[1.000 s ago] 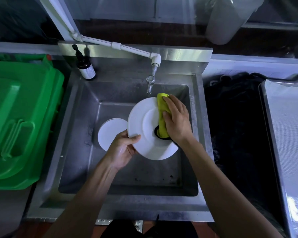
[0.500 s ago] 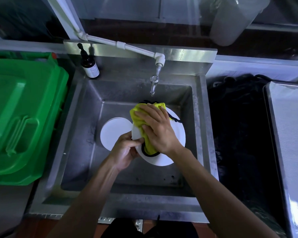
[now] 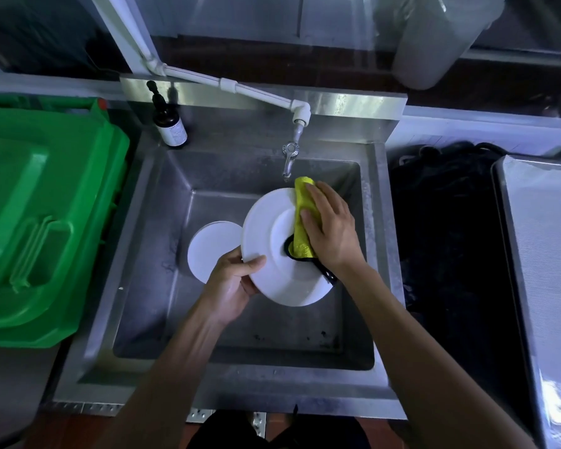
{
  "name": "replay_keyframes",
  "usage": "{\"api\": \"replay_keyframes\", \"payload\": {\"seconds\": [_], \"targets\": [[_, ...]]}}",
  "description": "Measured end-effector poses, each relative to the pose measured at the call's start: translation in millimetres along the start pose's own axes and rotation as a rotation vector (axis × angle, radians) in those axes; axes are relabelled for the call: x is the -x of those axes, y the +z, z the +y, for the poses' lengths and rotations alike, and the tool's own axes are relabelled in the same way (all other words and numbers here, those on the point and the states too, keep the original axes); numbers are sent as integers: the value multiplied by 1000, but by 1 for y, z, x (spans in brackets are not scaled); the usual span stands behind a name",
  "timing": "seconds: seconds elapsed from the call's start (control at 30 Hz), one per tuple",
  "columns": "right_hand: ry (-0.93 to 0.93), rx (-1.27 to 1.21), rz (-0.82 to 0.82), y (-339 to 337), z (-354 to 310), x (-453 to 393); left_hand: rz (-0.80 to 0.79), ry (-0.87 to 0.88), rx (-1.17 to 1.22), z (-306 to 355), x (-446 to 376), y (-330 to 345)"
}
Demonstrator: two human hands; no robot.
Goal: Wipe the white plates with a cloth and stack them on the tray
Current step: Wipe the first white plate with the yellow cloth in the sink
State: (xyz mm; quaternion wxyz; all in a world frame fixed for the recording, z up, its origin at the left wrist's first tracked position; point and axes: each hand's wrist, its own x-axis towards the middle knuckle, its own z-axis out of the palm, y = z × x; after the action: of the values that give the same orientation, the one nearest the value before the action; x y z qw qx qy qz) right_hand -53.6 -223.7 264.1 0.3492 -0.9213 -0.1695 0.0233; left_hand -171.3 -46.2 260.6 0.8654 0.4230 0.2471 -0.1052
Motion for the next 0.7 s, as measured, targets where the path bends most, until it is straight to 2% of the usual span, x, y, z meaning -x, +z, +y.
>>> {"api": "replay_keyframes", "payload": {"seconds": [0.27,0.7], "targets": [[323,-246,82,7,3,37,29,47,111,2,-5,-1],[344,-217,202,33,-33,66,94,100,206,19,-17,20]]}}
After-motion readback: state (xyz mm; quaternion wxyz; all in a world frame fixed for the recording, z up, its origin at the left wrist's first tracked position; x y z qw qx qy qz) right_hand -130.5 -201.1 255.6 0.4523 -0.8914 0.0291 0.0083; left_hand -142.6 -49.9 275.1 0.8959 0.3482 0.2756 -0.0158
